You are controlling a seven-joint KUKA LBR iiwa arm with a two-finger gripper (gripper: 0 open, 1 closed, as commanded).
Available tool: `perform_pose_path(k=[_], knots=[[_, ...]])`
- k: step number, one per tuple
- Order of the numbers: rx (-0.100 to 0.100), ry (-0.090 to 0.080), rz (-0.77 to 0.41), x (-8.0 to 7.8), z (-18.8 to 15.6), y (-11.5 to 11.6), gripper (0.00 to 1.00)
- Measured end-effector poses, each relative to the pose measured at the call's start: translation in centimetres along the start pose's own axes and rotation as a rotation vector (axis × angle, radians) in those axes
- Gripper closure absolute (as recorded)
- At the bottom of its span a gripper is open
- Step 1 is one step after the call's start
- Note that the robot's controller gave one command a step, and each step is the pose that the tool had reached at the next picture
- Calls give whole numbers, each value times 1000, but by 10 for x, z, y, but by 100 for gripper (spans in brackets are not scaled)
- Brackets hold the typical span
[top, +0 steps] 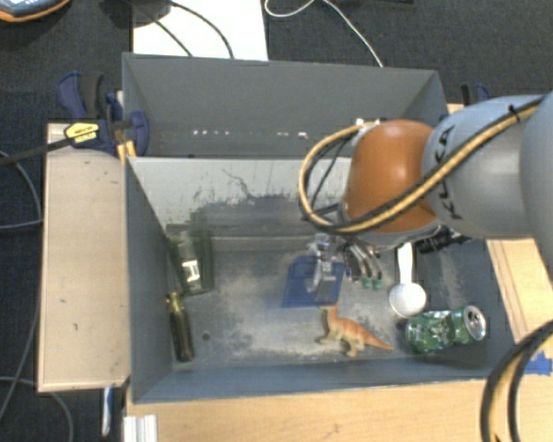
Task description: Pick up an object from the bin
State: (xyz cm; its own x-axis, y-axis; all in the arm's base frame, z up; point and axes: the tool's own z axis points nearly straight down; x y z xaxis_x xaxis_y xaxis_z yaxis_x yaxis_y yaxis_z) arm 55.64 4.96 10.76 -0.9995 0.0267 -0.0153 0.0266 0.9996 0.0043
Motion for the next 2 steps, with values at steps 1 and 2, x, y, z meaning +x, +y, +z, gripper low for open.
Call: perform_pose_path(k=[1,2], knots=[[2,16,3,8,-48,6,100],[0,3,-2,8,-71,2,100]])
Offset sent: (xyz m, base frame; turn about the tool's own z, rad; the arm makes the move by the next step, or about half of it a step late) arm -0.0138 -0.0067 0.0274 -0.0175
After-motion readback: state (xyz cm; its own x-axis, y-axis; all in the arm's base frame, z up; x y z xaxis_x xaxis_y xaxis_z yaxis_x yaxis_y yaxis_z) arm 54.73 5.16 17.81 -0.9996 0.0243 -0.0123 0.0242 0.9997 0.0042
